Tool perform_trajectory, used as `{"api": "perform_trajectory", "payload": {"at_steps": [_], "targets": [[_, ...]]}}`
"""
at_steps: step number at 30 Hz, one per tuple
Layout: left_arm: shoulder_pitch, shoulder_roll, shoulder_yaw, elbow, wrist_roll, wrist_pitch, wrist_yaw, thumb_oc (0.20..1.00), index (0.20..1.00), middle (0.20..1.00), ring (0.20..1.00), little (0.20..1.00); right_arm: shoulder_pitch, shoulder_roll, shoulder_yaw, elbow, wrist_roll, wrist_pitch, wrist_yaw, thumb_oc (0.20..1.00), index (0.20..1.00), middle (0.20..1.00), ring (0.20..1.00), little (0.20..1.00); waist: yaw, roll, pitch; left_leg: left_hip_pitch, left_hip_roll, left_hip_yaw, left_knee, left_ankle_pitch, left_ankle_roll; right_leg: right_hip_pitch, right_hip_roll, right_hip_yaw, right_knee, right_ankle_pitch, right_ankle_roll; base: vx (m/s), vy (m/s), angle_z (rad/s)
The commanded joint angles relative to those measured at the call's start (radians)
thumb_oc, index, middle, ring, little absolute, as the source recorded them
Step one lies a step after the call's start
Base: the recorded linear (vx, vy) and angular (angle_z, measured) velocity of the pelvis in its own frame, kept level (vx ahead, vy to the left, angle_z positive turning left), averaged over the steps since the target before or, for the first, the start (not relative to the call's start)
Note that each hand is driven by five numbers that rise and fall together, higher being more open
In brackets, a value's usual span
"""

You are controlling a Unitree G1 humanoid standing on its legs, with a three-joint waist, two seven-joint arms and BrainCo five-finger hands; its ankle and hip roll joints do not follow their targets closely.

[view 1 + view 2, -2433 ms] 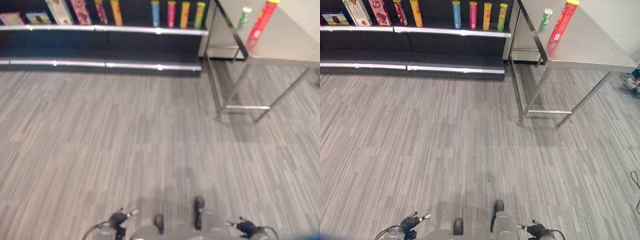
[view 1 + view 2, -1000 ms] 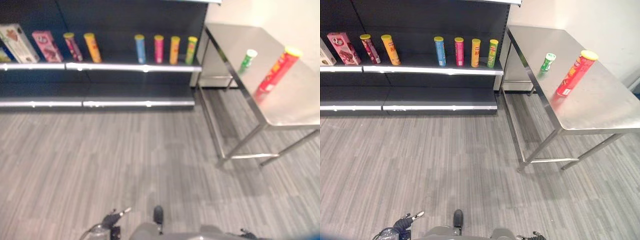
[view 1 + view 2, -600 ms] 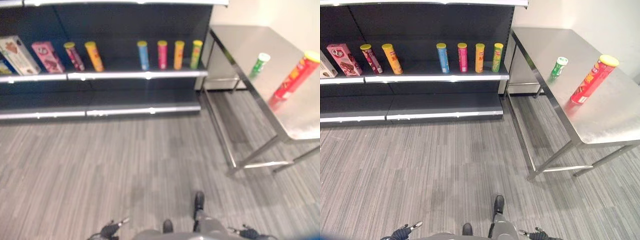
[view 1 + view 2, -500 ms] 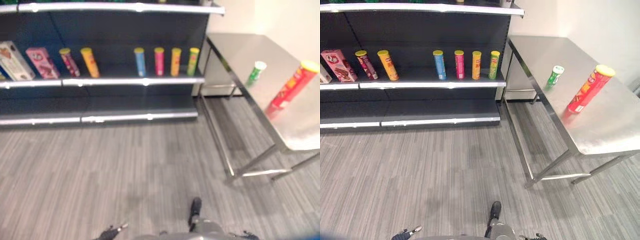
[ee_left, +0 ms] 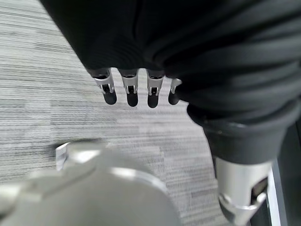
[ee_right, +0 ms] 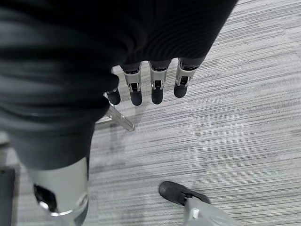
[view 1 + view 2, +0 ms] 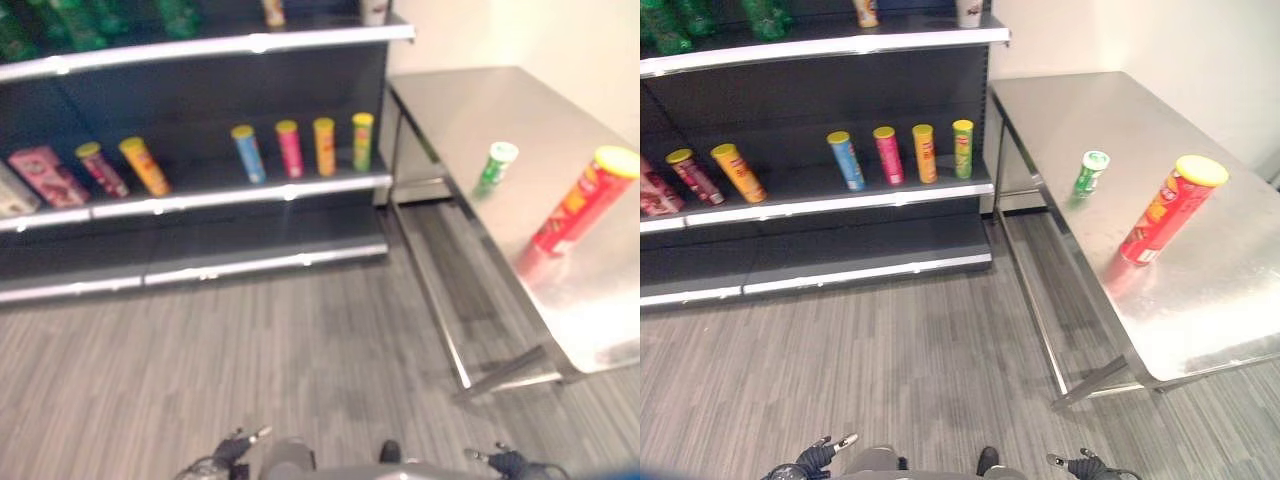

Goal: Put the goods on the table back onto the shelves and tidy them up.

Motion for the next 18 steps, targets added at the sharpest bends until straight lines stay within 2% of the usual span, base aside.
{"api": "perform_trajectory", "payload": {"at_steps": [1,2,5,6,7,9,11,12,17,18], "targets": [[-0.029,0.028,0.002,0.007,0.013,-0.025,0.018,1.000,1.000,1.000,1.000,1.000,-0.013,-0.032,0.005,0.014,0.020,-0.011,-0.011,1.000,1.000,1.000,1.000,1.000,0.032,0.045,0.024,0.038,-0.078,-0.179,-0.111,0.095,0.015,0.001,0.016,0.035,0.008,-0.035,0.125,0.22,0.240,-0.72],[-0.029,0.024,-0.002,0.018,0.017,-0.026,0.020,1.000,1.000,1.000,1.000,1.000,-0.003,-0.028,-0.005,0.021,0.019,-0.011,-0.013,1.000,1.000,1.000,1.000,1.000,0.022,0.056,0.021,0.057,-0.077,-0.187,-0.109,0.097,0.018,0.006,0.020,0.051,0.010,-0.036,0.125,0.12,0.124,-0.84],[-0.026,0.022,0.000,0.018,0.011,-0.032,0.020,1.000,1.000,1.000,1.000,1.000,0.004,-0.026,-0.028,0.028,0.034,-0.012,-0.017,1.000,1.000,1.000,1.000,1.000,0.009,0.061,0.013,0.081,-0.084,-0.179,-0.129,0.091,0.026,-0.001,0.011,0.086,0.016,-0.029,0.133,0.09,0.228,-1.06],[-0.021,0.026,0.007,0.018,0.009,-0.033,0.019,1.000,1.000,1.000,1.000,1.000,0.008,-0.022,-0.051,0.035,0.051,-0.009,-0.020,1.000,1.000,1.000,1.000,1.000,0.002,0.061,0.000,0.111,-0.087,-0.133,-0.160,0.090,0.037,-0.017,-0.002,0.119,0.022,-0.024,0.144,0.09,0.259,-0.44],[-0.021,0.026,0.007,0.018,0.009,-0.033,0.019,1.000,1.000,1.000,1.000,1.000,0.008,-0.022,-0.051,0.035,0.051,-0.009,-0.020,1.000,1.000,1.000,1.000,1.000,0.004,0.061,0.000,0.112,-0.086,-0.131,-0.161,0.090,0.037,-0.017,-0.002,0.121,0.023,-0.024,0.144,0.07,0.245,-0.67],[-0.016,0.040,0.026,0.018,0.004,-0.036,0.021,1.000,1.000,1.000,1.000,1.000,0.006,-0.022,-0.095,0.042,0.088,-0.010,-0.026,1.000,1.000,1.000,1.000,1.000,-0.006,0.058,-0.005,0.142,-0.096,-0.068,-0.173,0.075,0.058,-0.044,-0.025,0.165,0.057,-0.020,0.163,0.05,0.248,-0.92],[-0.015,0.050,0.037,0.014,-0.005,-0.039,0.021,1.000,1.000,1.000,1.000,1.000,0.006,-0.025,-0.128,0.029,0.121,-0.014,-0.028,1.000,1.000,1.000,1.000,1.000,-0.012,0.055,-0.004,0.153,-0.105,-0.038,-0.171,0.060,0.072,-0.064,-0.037,0.185,0.091,-0.021,0.174,0.02,0.225,-0.81],[-0.015,0.050,0.037,0.014,-0.005,-0.039,0.021,1.000,1.000,1.000,1.000,1.000,0.006,-0.025,-0.128,0.029,0.121,-0.014,-0.028,1.000,1.000,1.000,1.000,1.000,-0.011,0.055,-0.004,0.154,-0.105,-0.036,-0.171,0.060,0.073,-0.064,-0.037,0.187,0.092,-0.021,0.174,0.01,0.224,-0.64],[-0.015,0.076,0.057,0.015,0.005,-0.040,0.018,1.000,1.000,1.000,1.000,1.000,0.019,-0.061,-0.244,-0.011,0.217,-0.035,-0.043,1.000,1.000,1.000,1.000,1.000,-0.039,0.053,0.012,0.199,-0.125,0.020,-0.185,0.029,0.108,-0.141,-0.049,0.206,0.256,-0.021,0.209,0.02,0.181,-0.51],[-0.018,0.085,0.077,0.022,0.012,-0.039,0.020,1.000,1.000,1.000,1.000,1.000,0.045,-0.095,-0.350,-0.082,0.285,-0.055,-0.075,1.000,1.000,1.000,1.000,1.000,-0.065,0.047,0.021,0.233,-0.120,0.056,-0.193,0.010,0.107,-0.188,-0.080,0.170,0.305,0.016,0.224,0.05,0.111,-0.63]]}}
